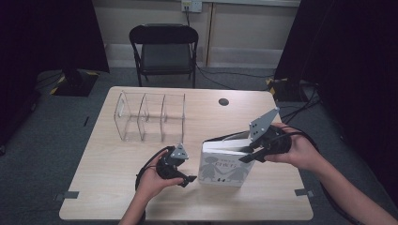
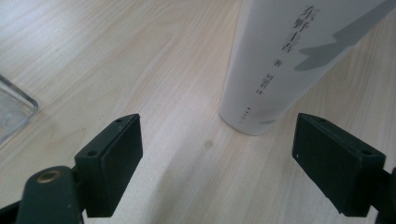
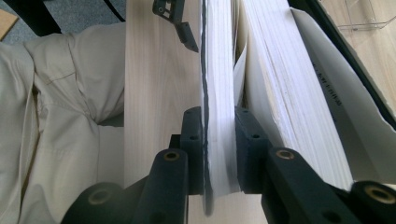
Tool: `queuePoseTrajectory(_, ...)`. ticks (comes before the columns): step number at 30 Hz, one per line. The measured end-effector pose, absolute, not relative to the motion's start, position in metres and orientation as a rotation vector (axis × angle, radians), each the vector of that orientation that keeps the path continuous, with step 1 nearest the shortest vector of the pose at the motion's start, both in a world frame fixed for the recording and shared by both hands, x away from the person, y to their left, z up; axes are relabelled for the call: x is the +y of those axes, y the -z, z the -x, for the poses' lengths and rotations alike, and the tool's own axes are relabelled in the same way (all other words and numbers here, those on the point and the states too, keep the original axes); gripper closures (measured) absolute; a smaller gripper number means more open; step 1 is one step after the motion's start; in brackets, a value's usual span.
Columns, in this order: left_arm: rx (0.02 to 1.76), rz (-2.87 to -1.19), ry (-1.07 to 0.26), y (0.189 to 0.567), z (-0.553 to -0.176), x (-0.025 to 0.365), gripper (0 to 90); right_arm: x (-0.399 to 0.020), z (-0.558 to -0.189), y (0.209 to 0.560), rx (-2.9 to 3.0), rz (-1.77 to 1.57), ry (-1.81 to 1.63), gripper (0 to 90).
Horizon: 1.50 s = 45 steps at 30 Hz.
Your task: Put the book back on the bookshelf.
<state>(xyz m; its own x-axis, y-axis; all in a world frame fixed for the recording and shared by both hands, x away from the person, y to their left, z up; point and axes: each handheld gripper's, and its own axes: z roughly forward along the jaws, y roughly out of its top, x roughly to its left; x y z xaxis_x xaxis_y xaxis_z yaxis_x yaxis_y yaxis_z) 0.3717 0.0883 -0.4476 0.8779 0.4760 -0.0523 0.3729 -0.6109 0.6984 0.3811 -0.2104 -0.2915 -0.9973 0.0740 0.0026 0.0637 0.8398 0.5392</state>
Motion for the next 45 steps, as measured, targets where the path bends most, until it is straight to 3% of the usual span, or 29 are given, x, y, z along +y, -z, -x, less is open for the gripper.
queuePoseTrajectory(21, 0.466, -2.345, -0.187, 0.410, -0.374, 0.057, 18.1, -0.223, -0.378, 0.288, 2.962, -0.165, -0.901, 71.4)
queuePoseTrajectory(45, 0.366, -2.391, -0.197, 0.354, -0.378, 0.048, 18.4, -0.254, -0.379, 0.309, 2.934, -0.318, -0.936, 51.9)
